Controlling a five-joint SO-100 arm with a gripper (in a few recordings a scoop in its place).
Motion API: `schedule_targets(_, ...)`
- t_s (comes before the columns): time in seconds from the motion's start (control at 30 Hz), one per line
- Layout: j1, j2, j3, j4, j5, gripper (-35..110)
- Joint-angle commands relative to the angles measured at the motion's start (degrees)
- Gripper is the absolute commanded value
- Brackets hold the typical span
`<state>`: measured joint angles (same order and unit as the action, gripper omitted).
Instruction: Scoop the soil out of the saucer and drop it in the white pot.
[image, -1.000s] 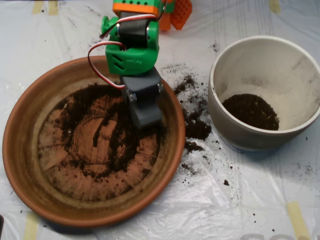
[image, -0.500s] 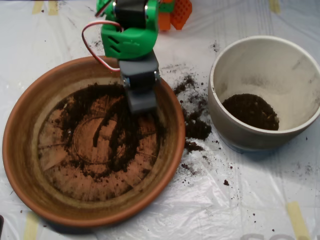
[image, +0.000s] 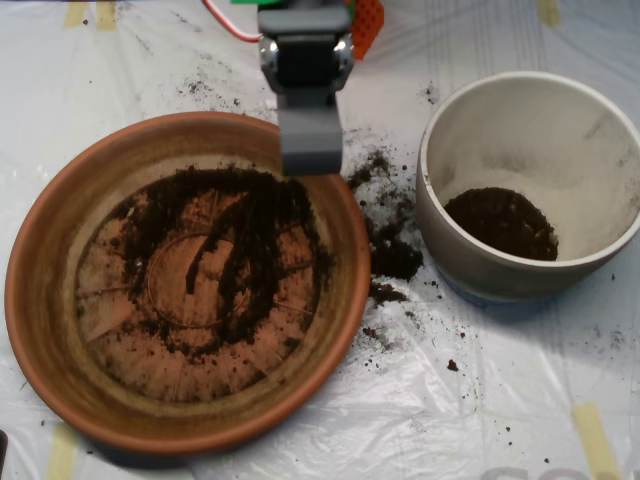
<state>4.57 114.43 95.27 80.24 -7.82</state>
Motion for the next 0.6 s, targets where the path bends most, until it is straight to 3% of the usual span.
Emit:
schedule_targets(0.0,-4.2,-0.8,-15.1,5.7,1.2,-1)
schedule_targets(0.17,-11.8,-8.7,-26.7,10.3,0.8,-1)
schedule_targets(0.57,-28.9,-14.0,-28.6,7.8,-2.4,-1)
